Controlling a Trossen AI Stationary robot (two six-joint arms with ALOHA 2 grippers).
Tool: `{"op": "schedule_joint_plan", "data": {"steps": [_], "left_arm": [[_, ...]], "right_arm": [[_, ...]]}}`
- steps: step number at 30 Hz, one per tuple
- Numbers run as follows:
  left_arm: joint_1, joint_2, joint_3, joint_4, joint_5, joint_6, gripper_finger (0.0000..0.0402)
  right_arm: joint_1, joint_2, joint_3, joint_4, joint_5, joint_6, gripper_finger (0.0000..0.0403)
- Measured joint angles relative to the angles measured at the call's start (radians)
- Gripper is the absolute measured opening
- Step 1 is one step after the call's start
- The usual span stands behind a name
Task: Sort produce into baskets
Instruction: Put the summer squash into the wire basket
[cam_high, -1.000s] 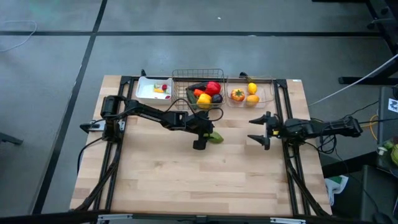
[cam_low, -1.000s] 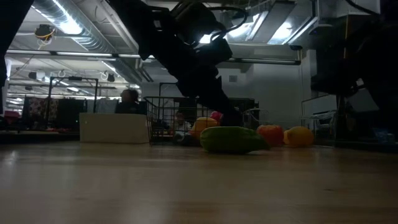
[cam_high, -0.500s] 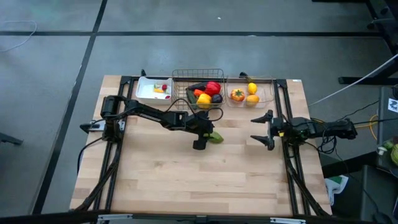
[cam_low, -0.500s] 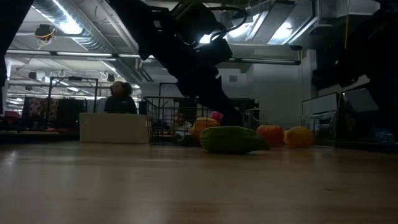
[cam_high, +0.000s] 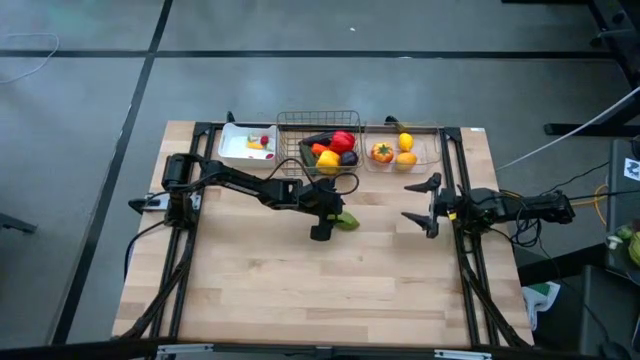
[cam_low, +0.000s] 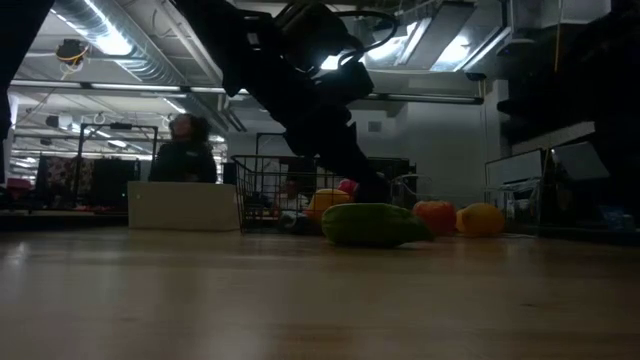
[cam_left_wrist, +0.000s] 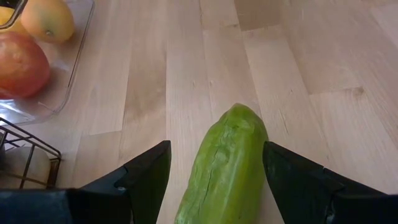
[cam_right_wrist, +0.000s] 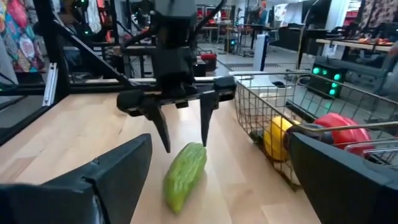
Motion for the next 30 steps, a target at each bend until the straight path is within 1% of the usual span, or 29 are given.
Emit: {"op": "schedule_joint_plan", "data": {"steps": [3, 5, 7, 10, 12, 13, 17, 22, 26, 28, 30], "left_arm": [[0.0, 0.0, 0.0, 0.0, 0.0, 0.0, 0.0251], [0.0, 0.0, 0.0, 0.0, 0.0, 0.0, 0.0251], [-0.001, 0.0, 0.0, 0.0, 0.0, 0.0, 0.0251], [-0.001, 0.0, 0.0, 0.0, 0.0, 0.0, 0.0251], [-0.001, 0.0, 0.0, 0.0, 0.0, 0.0, 0.0251], [-0.001, 0.0, 0.0, 0.0, 0.0, 0.0, 0.0251], [-0.001, 0.0, 0.0, 0.0, 0.0, 0.005, 0.0251], [-0.001, 0.0, 0.0, 0.0, 0.0, 0.007, 0.0251], [-0.001, 0.0, 0.0, 0.0, 0.0, 0.007, 0.0251], [-0.001, 0.0, 0.0, 0.0, 0.0, 0.007, 0.0251], [-0.001, 0.0, 0.0, 0.0, 0.0, 0.007, 0.0251]], "right_arm": [[0.0, 0.0, 0.0, -0.001, -0.001, 0.0, 0.0372], [0.0, 0.0, 0.0, -0.006, -0.027, 0.0, 0.0372], [0.0, 0.0, 0.0, -0.013, -0.085, -0.001, 0.0372], [0.0, 0.0, 0.0, -0.024, -0.209, -0.001, 0.0372], [0.0, 0.0, 0.0, -0.028, -0.245, -0.018, 0.0372], [0.0, 0.0, -0.001, -0.027, -0.236, -0.024, 0.0372], [0.0, 0.0, -0.001, -0.01, -0.127, -0.056, 0.0372], [0.0, 0.0, -0.001, -0.009, -0.07, -0.067, 0.0372], [0.0, 0.0, -0.001, -0.005, 0.033, -0.075, 0.0372], [0.0, 0.0, -0.001, -0.005, 0.047, -0.075, 0.0372], [0.0, 0.0, -0.001, -0.008, 0.019, -0.074, 0.0372]]}}
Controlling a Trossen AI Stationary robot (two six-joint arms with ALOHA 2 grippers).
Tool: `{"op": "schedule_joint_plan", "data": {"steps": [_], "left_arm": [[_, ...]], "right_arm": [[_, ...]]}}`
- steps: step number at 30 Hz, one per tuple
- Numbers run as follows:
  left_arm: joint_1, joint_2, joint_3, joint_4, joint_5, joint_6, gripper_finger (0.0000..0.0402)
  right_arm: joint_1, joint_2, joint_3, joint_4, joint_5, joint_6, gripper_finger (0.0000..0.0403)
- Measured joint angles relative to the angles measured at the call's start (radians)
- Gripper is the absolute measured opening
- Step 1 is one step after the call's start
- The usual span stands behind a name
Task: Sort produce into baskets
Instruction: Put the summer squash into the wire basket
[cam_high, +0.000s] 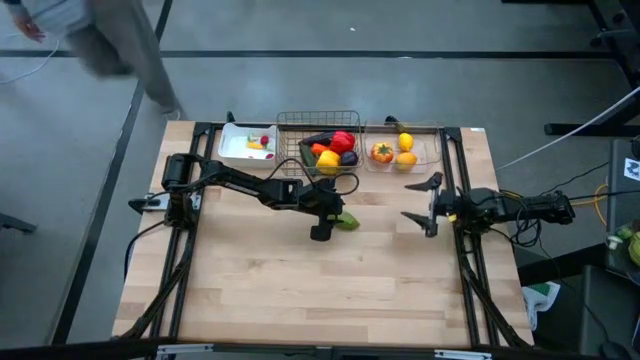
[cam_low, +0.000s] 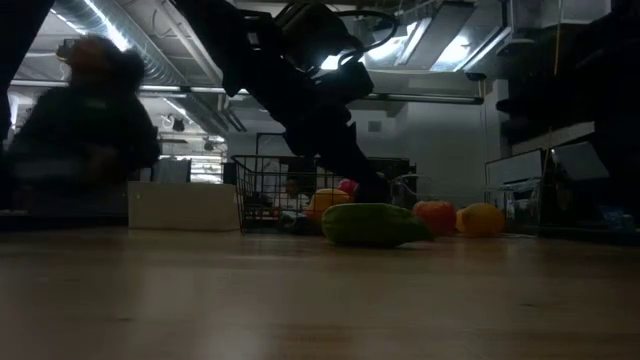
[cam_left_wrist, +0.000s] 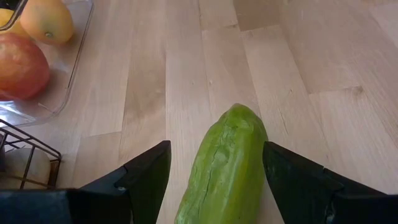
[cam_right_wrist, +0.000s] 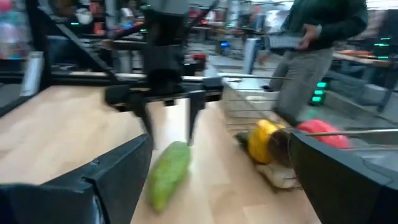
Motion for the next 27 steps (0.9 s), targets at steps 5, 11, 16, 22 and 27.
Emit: {"op": "schedule_joint_plan", "data": {"steps": [5, 11, 16, 22, 27], "left_arm": [[0.0, 0.0, 0.0, 0.0, 0.0, 0.0, 0.0251], [0.0, 0.0, 0.0, 0.0, 0.0, 0.0, 0.0251], [0.0, 0.0, 0.0, 0.0, 0.0, 0.0, 0.0251], [0.0, 0.0, 0.0, 0.0, 0.0, 0.0, 0.0251], [0.001, 0.0, 0.0, 0.0, 0.0, 0.0, 0.0251]], "right_arm": [[0.0, 0.0, 0.0, -0.01, -0.128, 0.007, 0.0372], [0.0, 0.0, 0.0, -0.017, -0.196, 0.007, 0.0372], [0.0, 0.0, 0.0, -0.015, -0.18, 0.002, 0.0372], [0.0, 0.0, 0.0, -0.013, -0.18, 0.003, 0.0372], [0.0, 0.0, 0.0, -0.013, -0.179, 0.002, 0.0372]]}}
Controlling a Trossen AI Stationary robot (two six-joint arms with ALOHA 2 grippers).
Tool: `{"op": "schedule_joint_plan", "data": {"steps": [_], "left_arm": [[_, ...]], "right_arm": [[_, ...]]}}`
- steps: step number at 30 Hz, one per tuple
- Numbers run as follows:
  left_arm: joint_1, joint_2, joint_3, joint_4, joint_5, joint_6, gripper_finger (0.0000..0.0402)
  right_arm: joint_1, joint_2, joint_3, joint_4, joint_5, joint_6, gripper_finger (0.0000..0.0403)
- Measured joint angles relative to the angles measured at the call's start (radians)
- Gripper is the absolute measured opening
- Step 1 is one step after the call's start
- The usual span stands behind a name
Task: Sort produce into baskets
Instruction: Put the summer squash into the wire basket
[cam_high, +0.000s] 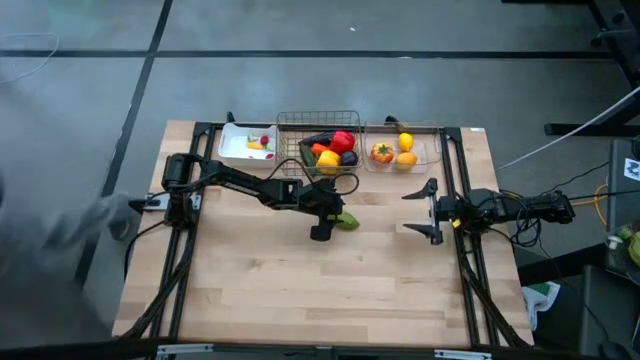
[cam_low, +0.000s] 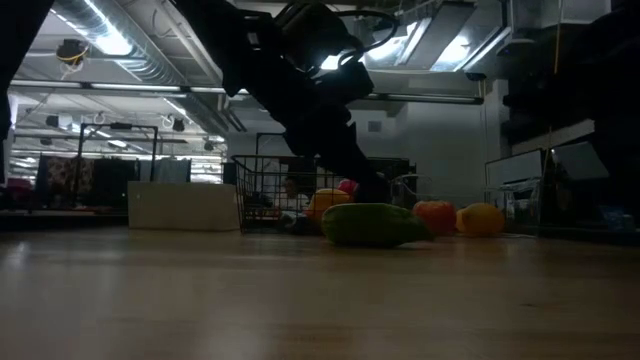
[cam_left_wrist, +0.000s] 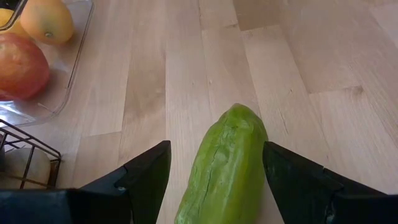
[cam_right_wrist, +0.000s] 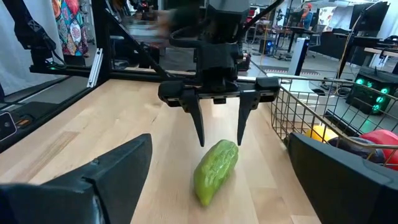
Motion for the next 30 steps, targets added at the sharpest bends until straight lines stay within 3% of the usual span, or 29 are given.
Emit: {"op": "schedule_joint_plan", "data": {"steps": [5, 9, 20, 23, 30], "left_arm": [[0.022, 0.0, 0.0, -0.003, 0.012, -0.058, 0.0251], [0.06, 0.0, 0.0, -0.003, 0.138, -0.157, 0.0251], [0.064, 0.006, -0.01, -0.021, 0.222, -0.102, 0.0253], [0.066, 0.013, -0.01, -0.02, 0.221, -0.136, 0.0272], [0.078, 0.014, -0.01, -0.023, 0.211, -0.084, 0.0357]], "right_arm": [[0.0, 0.0, 0.0, 0.0, 0.0, 0.0, 0.0372], [0.0, 0.0, 0.0, 0.0, 0.001, 0.0, 0.0372], [0.0, 0.0, 0.0, 0.0, 0.002, 0.0, 0.0372], [0.0, 0.0, 0.0, 0.001, 0.002, 0.0, 0.0372], [0.0, 0.0, 0.0, 0.003, 0.003, 0.0, 0.0372]]}}
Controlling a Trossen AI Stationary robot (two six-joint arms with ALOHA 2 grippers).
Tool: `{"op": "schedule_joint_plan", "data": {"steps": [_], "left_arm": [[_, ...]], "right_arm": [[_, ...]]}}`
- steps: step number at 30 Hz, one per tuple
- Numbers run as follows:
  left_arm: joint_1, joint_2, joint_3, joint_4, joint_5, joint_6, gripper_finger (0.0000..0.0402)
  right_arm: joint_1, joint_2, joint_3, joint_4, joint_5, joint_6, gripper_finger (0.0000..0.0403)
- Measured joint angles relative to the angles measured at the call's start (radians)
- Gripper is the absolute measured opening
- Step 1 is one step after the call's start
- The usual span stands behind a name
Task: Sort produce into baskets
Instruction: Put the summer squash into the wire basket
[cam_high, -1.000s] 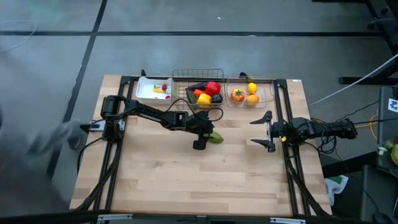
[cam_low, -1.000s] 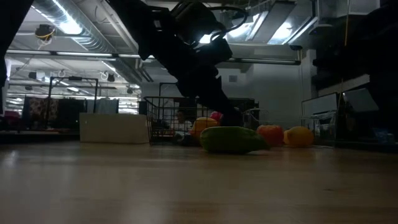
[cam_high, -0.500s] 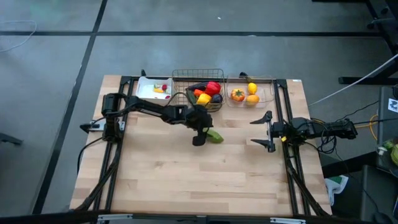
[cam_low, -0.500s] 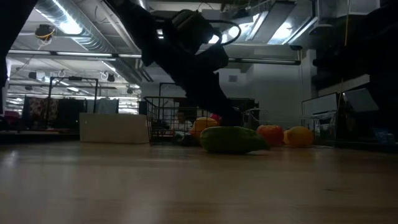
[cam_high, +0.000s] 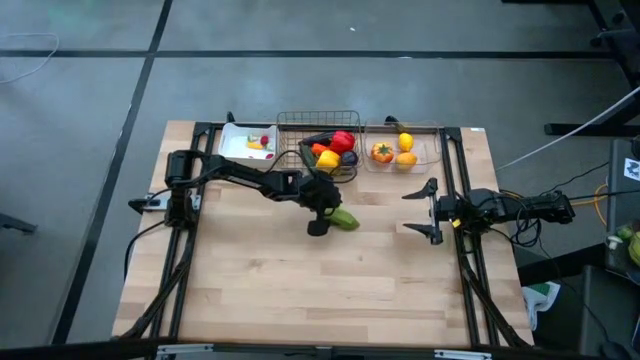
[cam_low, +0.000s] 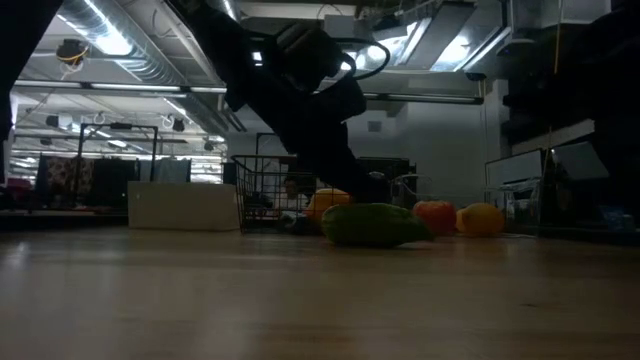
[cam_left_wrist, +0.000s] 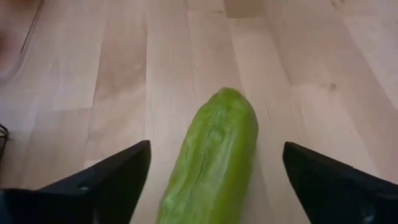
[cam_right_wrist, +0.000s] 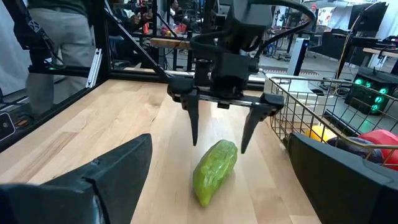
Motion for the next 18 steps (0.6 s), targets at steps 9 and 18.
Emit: {"op": "schedule_joint_plan", "data": {"steps": [9, 18], "left_arm": [[0.0, 0.048, 0.0, 0.002, -0.046, 0.059, 0.0392], [0.0, 0.083, 0.0, -0.015, -0.06, -0.045, 0.039]], "right_arm": [[0.0, 0.0, 0.0, 0.0, 0.0, 0.0, 0.0372], [0.0, 0.0, 0.0, 0.0, -0.001, 0.0, 0.0372]]}}
